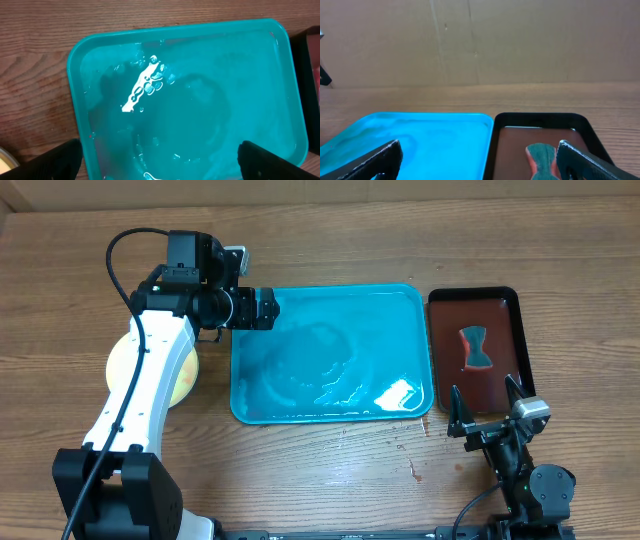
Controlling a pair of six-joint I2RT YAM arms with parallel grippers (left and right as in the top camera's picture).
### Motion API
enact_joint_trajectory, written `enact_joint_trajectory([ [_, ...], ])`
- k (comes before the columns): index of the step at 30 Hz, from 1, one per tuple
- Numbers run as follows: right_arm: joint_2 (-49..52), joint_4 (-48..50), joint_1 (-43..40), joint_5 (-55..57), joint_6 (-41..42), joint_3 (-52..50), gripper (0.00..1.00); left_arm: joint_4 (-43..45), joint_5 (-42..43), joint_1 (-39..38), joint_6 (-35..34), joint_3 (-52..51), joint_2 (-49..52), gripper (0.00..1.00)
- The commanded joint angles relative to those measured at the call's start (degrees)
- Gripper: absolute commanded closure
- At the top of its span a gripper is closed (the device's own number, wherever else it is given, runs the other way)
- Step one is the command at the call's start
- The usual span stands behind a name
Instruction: Clean dirty plates on tray and stack at the side
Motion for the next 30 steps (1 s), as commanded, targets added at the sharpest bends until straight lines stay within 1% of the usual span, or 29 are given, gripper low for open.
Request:
enact_joint_trajectory([
  [1,-0.57,0.31,0.33,-0.31,0.24,-0.59,0.0,0.2,0.04,0.0,-0.2,0.79,-0.46,0.0],
  [20,-0.57,0.33,0.33,-0.31,0.24,-0.59,0.0,0.2,0.04,-0.02,-0.2,0.79,-0.46,0.0],
  [23,-0.57,0.31,0.33,-0.31,0.24,-0.59,0.0,-1.14,0.04,-0.02,-0.2,0.79,-0.46,0.0],
  [26,-0.57,0.31,0.33,-0.31,0.24,-0.59,0.0,0.87,-1.25,0.07,0.11,0.79,-0.81,0.01],
  [30,-0.57,0.31,0.33,-0.31,0.24,-0.59,0.0,4.39,-1.99,0.04,1.79,0.39,-3.93,0.0],
])
